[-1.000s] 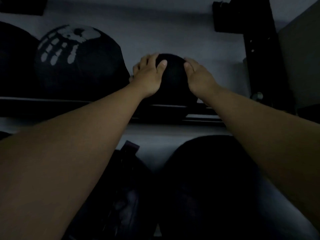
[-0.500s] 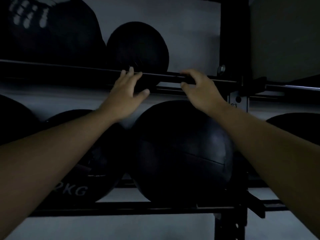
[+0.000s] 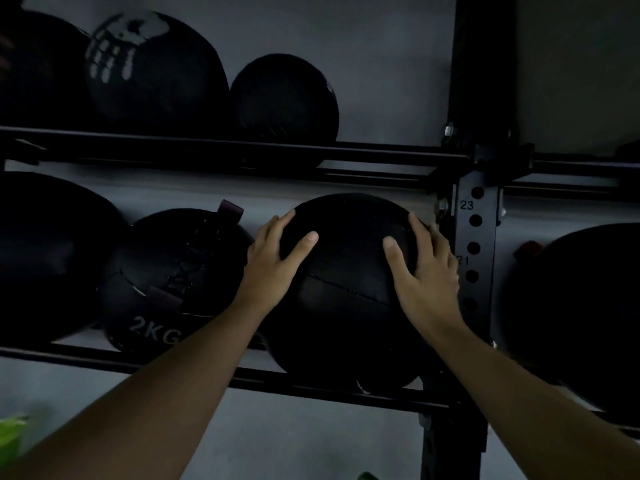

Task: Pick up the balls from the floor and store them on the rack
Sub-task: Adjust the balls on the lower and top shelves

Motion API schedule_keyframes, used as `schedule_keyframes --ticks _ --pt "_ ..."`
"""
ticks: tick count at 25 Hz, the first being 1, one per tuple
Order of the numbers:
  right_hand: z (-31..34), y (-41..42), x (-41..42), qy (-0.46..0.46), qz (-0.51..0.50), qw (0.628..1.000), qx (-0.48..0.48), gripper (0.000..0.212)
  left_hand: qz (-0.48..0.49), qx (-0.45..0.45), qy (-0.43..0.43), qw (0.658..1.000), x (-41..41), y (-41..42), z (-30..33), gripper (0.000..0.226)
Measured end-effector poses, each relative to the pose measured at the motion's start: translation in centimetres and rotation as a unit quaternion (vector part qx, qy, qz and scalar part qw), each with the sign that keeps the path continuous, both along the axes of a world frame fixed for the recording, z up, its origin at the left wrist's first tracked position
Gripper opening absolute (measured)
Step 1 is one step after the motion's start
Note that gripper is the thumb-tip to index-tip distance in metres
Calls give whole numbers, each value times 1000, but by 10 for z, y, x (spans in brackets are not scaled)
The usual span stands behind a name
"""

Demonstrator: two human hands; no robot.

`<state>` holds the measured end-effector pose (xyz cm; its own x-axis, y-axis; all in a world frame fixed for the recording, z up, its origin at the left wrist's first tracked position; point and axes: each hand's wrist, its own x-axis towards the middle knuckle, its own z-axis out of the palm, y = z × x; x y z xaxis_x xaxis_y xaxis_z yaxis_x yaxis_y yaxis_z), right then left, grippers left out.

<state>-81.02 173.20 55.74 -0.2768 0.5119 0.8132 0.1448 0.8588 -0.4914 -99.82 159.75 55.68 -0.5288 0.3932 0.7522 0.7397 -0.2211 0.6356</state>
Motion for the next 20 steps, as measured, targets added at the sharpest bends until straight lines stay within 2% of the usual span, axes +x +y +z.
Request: schedule_keyframes --ticks 5,8,11,12,15,17,20 --pt "8 14 -11 12 11 1000 -12 73 35 6 -22 999 8 6 6 82" --pt "30 33 -5 -27 39 999 -23 60 83 -12 -46 995 27 17 8 73" --pt "42 43 2 -72 54 995 -34 57 114 -30 -66 991 36 18 7 78" --pt "40 41 3 -73 48 996 -31 59 114 -30 -58 991 31 14 6 79" --pt "16 25 0 -37 23 999 11 68 56 -43 46 996 6 2 -8 87" --pt "4 17 -2 -33 7 999 38 73 13 -26 49 998 -1 3 -15 90" --pt "28 22 -10 -53 0 998 34 70 33 -4 25 999 -4 14 -2 84"
